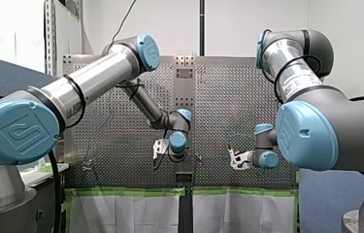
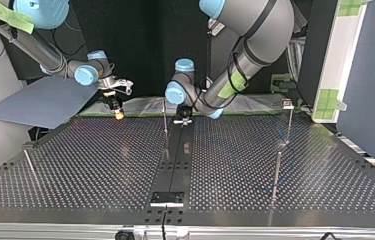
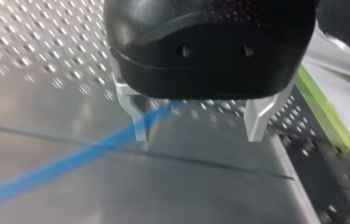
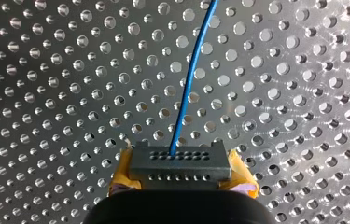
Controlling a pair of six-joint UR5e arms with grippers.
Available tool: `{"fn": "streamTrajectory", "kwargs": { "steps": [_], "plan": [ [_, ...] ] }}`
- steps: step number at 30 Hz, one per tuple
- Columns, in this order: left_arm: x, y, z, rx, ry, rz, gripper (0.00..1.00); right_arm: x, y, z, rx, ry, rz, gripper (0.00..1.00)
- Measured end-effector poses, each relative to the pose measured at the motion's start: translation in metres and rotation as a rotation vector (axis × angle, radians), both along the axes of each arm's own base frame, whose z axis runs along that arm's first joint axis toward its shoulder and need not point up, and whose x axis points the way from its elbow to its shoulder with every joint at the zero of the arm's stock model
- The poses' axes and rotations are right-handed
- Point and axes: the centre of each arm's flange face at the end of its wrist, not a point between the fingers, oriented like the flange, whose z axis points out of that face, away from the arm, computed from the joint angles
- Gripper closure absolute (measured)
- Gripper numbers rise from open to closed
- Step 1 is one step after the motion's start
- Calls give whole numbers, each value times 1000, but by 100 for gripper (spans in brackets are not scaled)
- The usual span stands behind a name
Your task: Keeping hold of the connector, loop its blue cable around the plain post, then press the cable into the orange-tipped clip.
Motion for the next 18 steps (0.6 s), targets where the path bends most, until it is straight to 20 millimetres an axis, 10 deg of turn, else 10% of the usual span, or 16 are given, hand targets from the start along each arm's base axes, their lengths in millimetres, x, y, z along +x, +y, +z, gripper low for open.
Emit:
{"fn": "streamTrajectory", "kwargs": {
  "steps": [18],
  "plan": [
    [-45, 8, 8, 84, 70, -50, 0, -2, 1, -1, 17, 14, -1, 100]
  ]
}}
